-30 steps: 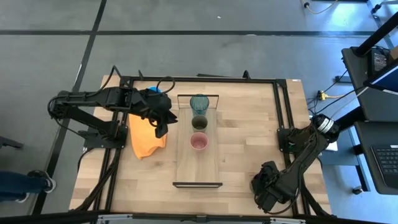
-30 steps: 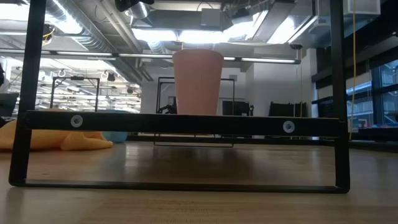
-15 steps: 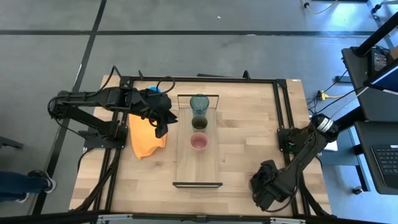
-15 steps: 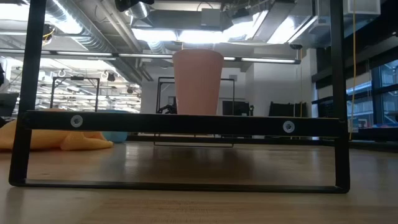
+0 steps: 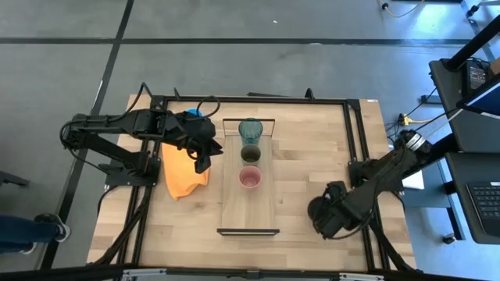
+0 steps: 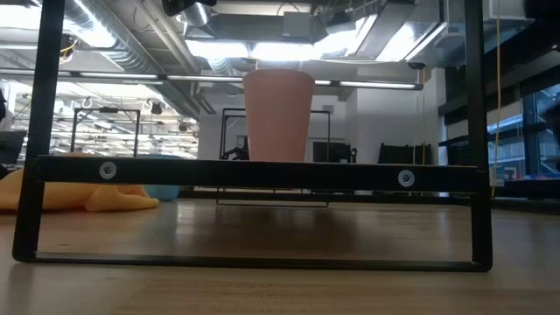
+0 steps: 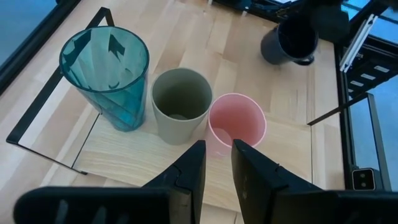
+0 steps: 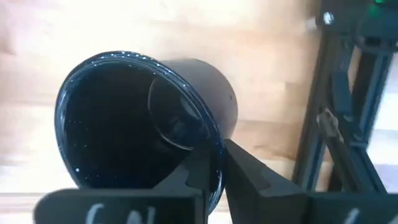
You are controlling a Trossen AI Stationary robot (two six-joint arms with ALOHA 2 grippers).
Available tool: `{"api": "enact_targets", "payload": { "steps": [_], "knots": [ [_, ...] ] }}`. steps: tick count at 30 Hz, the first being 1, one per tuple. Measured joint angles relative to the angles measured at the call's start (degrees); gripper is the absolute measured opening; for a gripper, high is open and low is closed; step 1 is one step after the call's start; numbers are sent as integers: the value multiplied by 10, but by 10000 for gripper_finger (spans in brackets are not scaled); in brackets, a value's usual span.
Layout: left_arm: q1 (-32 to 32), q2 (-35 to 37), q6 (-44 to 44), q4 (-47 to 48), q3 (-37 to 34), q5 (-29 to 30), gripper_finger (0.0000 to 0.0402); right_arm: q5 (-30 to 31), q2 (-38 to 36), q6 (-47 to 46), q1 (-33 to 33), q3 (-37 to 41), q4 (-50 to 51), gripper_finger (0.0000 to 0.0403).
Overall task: Stack small to large cups/mugs on shelf
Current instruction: Put the dark blue mug on the shelf
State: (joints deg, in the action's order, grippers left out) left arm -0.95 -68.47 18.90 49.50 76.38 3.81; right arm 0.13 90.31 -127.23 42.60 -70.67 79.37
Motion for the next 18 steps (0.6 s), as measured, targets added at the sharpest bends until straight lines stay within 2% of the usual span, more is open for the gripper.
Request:
{"api": "enact_targets", "payload": {
  "steps": [7,12,15,18],
  "knots": [
    [-16,-1,-10,15,0,25,72,73,-62,13,-36,0,9,28],
    [-22,-1,-14,21,0,31,72,104,-77,15,-58,0,5,30],
    [-22,-1,-21,26,0,32,72,130,-78,17,-70,0,-24,29],
    [-22,-1,-31,27,0,47,72,180,-78,16,-80,-1,-62,30]
  ]
}}
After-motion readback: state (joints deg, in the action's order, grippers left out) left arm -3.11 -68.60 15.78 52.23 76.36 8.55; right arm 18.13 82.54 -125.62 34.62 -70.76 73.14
